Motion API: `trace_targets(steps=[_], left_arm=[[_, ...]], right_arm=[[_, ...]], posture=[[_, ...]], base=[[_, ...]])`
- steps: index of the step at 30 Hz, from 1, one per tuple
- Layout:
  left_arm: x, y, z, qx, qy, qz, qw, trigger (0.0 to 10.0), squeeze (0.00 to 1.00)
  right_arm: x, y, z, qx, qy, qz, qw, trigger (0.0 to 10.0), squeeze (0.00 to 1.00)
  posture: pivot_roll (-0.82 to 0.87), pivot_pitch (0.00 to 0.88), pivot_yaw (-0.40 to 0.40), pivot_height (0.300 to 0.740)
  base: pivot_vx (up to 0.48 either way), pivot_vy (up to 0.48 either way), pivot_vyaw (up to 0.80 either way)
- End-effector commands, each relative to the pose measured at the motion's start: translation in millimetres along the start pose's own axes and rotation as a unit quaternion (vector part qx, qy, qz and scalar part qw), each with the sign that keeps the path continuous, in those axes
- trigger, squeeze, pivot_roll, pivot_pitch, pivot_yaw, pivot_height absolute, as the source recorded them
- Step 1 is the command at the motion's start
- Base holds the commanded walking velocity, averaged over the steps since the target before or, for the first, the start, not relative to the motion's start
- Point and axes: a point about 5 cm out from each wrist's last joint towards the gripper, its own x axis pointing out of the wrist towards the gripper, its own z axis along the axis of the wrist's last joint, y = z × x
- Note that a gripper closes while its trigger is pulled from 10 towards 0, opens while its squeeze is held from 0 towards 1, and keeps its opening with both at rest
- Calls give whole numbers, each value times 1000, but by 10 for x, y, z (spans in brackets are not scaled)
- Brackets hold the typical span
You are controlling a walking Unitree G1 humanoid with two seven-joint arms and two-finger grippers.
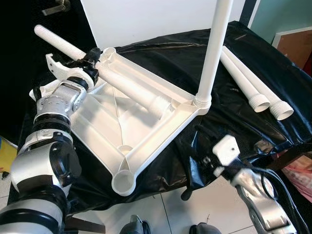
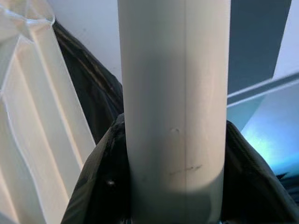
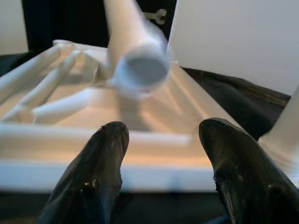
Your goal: Building children table
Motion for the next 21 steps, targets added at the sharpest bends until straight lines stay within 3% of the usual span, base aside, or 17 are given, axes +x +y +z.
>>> trace_targets(steps=[1, 4, 7, 8, 10, 11, 16, 18, 21], left_arm=[[-2, -255, -30, 41, 7, -181, 983, 10000, 0], [18, -388, -149, 87, 17, -207, 974, 10000, 0], [16, -462, -203, 100, 19, -223, 969, 10000, 0], [2, -567, -211, 117, 7, -242, 963, 10000, 0], [-20, -662, -220, 142, -4, -258, 956, 10000, 0], [-44, -748, -232, 149, -12, -275, 950, 10000, 0], [-77, -854, -268, 165, -18, -291, 942, 10000, 0], [-169, -1050, -382, 185, -27, -315, 930, 10000, 0], [-225, -1128, -455, 192, -26, -327, 925, 10000, 0]], right_arm=[[62, -42, 53, 3, 7, -9, 1000, 10000, 0], [187, -92, 144, 7, 11, -12, 1000, 10000, 0], [241, -107, 174, 17, 15, -9, 1000, 10000, 0], [309, -100, 262, 47, -3, 1, 999, 10000, 0], [362, -89, 322, 63, -13, 7, 998, 10000, 0], [400, -69, 344, 74, -13, 14, 997, 10000, 0], [459, -48, 356, 82, -9, 18, 996, 10000, 0], [579, -25, 356, 83, 8, 23, 996, 10000, 0], [640, -48, 330, 84, 25, 16, 996, 10000, 0]], posture=[[-105, 90, 58, 740], [-99, 86, 55, 740], [-96, 83, 53, 740], [-93, 80, 51, 740], [-91, 78, 49, 740], [-90, 77, 48, 740], [-84, 73, 45, 740], [-69, 64, 37, 740], [-61, 60, 34, 740]], base=[[0, 0, 0], [0, 0, 0], [0, 0, 0], [0, 0, 0], [0, 0, 0], [0, 0, 0], [0, 0, 0], [0, 0, 0], [0, 0, 0]])
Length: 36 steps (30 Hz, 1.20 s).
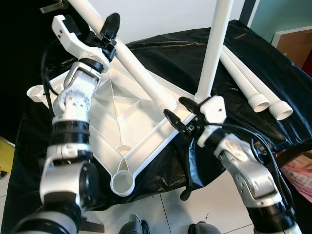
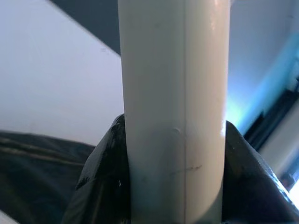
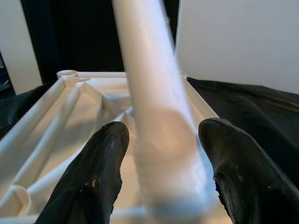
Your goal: Building children table
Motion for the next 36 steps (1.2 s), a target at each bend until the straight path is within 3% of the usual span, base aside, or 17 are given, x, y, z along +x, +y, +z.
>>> trace_targets(steps=[1, 8, 17, 25, 26, 30, 31, 36], left_arm=[[2, -176, 60, 17, -8, -107, 994, 10000, 0], [-64, -472, -134, 4, 10, -135, 991, 10000, 0], [-116, -656, -296, -7, 25, -151, 988, 10000, 0], [-110, -807, -409, -12, 40, -172, 984, 10000, 0], [-102, -833, -421, -14, 40, -174, 984, 10000, 0], [-97, -906, -455, -16, 41, -182, 982, 10000, 0], [-97, -926, -464, -15, 42, -186, 982, 10000, 0], [-94, -975, -481, -18, 42, -193, 980, 10000, 0]], right_arm=[[11, 18, -69, 8, 21, -1, 1000, 10000, 0], [139, -97, -143, -10, 57, -40, 998, 10000, 0], [229, -132, -168, -25, 74, -49, 996, 10000, 0], [353, -58, -207, -87, 87, 3, 992, 10000, 0], [362, -45, -210, -95, 86, 8, 992, 10000, 1000], [391, -8, -212, -149, 87, 24, 985, 10000, 1000], [396, -1, -217, -161, 89, 30, 983, 10000, 0], [416, 18, -237, -182, 90, 42, 978, 10000, 0]], posture=[[-61, 60, 34, 740], [-51, 47, 33, 740], [-51, 42, 38, 740], [-44, 36, 39, 740], [-41, 35, 39, 740], [-40, 37, 39, 740], [-39, 38, 39, 740], [-38, 42, 40, 740]], base=[[0, 0, 0], [0, 0, 0], [0, 0, 0], [0, 0, 0], [0, 0, 0], [0, 0, 0], [0, 0, 0], [0, 0, 0]])
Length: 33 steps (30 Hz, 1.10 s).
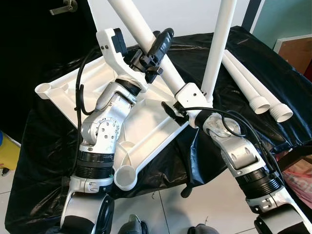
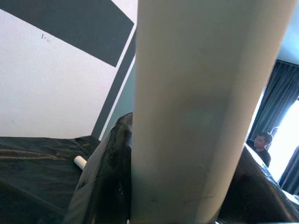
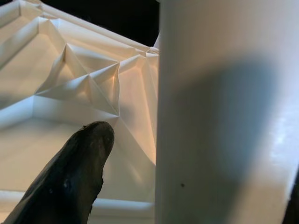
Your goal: Building children table
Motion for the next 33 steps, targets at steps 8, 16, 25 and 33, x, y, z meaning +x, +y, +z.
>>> trace_targets(steps=[8, 16, 25, 33], left_arm=[[146, -409, 4, -24, -14, -109, 994, 10000, 0], [166, -506, -10, 5, -3, -129, 992, 10000, 0], [174, -608, -72, 17, 13, -147, 989, 10000, 0], [181, -606, -61, 9, 9, -150, 989, 10000, 1000]], right_arm=[[75, 170, -53, -11, 17, 48, 999, 10000, 0], [95, 128, -123, -6, 38, 35, 999, 0, 0], [132, 47, -179, 0, 65, 4, 998, 0, 0], [163, -2, -182, 5, 71, -17, 997, 10000, 0]], posture=[[-38, 48, 39, 740], [-39, 52, 40, 740], [-39, 53, 42, 740], [-39, 51, 41, 740]], base=[[0, 0, 0], [0, 0, 0], [0, 0, 0], [0, 0, 0]])
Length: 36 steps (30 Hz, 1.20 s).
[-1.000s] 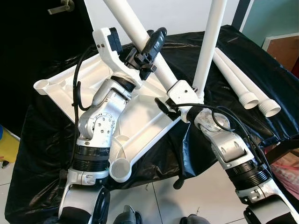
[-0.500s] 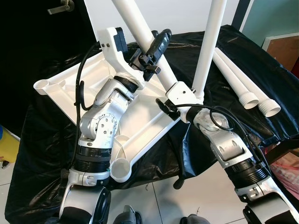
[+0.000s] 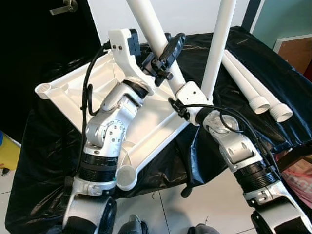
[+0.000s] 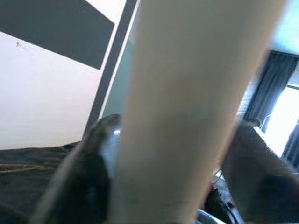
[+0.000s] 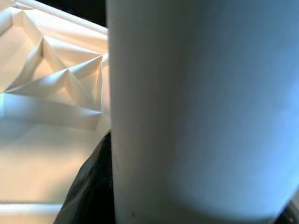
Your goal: Building children table
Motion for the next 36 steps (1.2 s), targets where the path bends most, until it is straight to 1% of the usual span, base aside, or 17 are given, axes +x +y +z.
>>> trace_targets(steps=[1, 2, 3, 4, 5, 9, 11, 12, 15, 21, 27, 29, 31, 32, 33, 35, 36], left_arm=[[128, -357, -3, -16, -1, -113, 993, 10000, 1000], [128, -357, -3, -16, -1, -113, 993, 10000, 1000], [126, -342, -1, -10, 1, -106, 994, 10000, 439], [126, -342, -1, -10, 1, -106, 994, 10000, 439], [120, -319, 10, -3, 1, -99, 995, 10000, 0], [102, -278, 41, 6, -2, -90, 996, 10000, 0], [11, -161, 117, 31, 0, -73, 997, 10000, 0], [11, -161, 117, 31, 0, -73, 997, 10000, 0], [-134, 31, 226, 64, 6, -36, 997, 10000, 0], [-300, 186, 313, 100, 11, 6, 995, 10000, 0], [-460, 259, 232, 136, 41, 40, 989, 10000, 0], [-586, 312, 138, 181, 84, 48, 979, 10000, 0], [-586, 312, 138, 181, 84, 48, 979, 10000, 0], [-668, 326, 63, 193, 110, 48, 974, 10000, 0], [-668, 326, 63, 193, 110, 48, 974, 10000, 0], [-881, 342, -125, 200, 167, 55, 964, 10000, 0], [-881, 342, -125, 200, 167, 55, 964, 10000, 0]], right_arm=[[49, 85, -68, -2, 33, 16, 999, 10000, 0], [49, 85, -68, -2, 33, 16, 999, 10000, 0], [49, 64, -75, 3, 36, 5, 999, 10000, 0], [49, 64, -75, 3, 36, 5, 999, 10000, 0], [49, 30, -85, 15, 39, -11, 999, 10000, 0], [45, -14, -90, 26, 39, -31, 998, 10000, 0], [25, -94, -88, 50, 33, -69, 996, 10000, 0], [25, -94, -88, 50, 33, -69, 996, 10000, 0], [-16, -150, -83, 71, 22, -102, 992, 10000, 0], [-81, -166, -56, 97, -2, -128, 987, 10000, 0], [-165, -170, -10, 117, -37, -145, 982, 10000, 0], [-230, -180, 9, 131, -55, -155, 978, 10000, 0], [-230, -180, 9, 131, -55, -155, 978, 10000, 0], [-275, -182, 9, 138, -64, -160, 975, 10000, 0], [-275, -182, 9, 138, -64, -160, 975, 10000, 0], [-418, -190, -4, 154, -89, -169, 969, 10000, 0], [-418, -190, -4, 154, -89, -169, 969, 10000, 0]], posture=[[-39, 51, 41, 740], [-39, 51, 41, 740], [-39, 50, 42, 740], [-39, 50, 42, 740], [-40, 52, 44, 740], [-41, 53, 45, 740], [-48, 57, 49, 740], [-48, 57, 49, 740], [-51, 61, 53, 740], [-53, 68, 55, 740], [-51, 74, 55, 740], [-51, 77, 50, 740], [-51, 77, 50, 740], [-52, 76, 47, 740], [-52, 76, 47, 740], [-56, 75, 43, 740], [-56, 75, 43, 740]], base=[[0, 0, 0], [0, 0, 0], [0, 0, 0], [0, 0, 0], [0, 0, 0], [0, 0, 0], [0, 0, 0], [0, 0, 0], [0, 0, 0], [0, 0, 0], [0, 0, 0], [0, 0, 0], [0, 0, 0], [0, 0, 0], [0, 0, 0], [0, 0, 0], [0, 0, 0]])
